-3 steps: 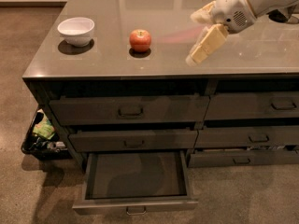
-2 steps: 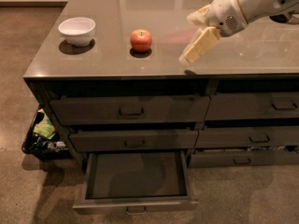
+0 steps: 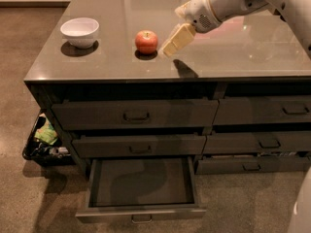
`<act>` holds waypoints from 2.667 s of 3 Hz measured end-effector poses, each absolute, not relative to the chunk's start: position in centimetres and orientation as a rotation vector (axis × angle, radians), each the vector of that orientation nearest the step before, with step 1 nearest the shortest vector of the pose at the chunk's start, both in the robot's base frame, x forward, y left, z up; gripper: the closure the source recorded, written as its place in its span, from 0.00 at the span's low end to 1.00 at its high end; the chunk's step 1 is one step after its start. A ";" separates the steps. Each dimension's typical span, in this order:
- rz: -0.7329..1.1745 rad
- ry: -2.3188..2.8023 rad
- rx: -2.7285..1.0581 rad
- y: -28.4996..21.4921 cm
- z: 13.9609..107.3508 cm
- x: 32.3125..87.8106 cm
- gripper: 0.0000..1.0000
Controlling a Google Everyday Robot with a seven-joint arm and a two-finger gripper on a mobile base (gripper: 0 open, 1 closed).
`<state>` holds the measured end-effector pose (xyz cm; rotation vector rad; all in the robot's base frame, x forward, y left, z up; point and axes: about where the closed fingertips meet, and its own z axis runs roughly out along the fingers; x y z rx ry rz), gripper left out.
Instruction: Place apple into bottom drawer
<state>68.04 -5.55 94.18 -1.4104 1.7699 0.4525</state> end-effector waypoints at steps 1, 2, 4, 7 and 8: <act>0.453 1.770 -1.410 -5.5 94.2 68.0 0.00; 0.499 1.776 -1.407 -4.5 92.5 68.9 0.00; 0.608 1.730 -1.386 -0.5 88.9 72.0 0.00; 0.634 1.713 -1.328 5.7 85.2 75.6 0.00; 0.657 1.682 -1.346 7.5 84.1 76.6 0.00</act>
Offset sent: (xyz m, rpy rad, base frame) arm 0.0279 0.0257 -0.0468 0.0642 0.0854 0.0278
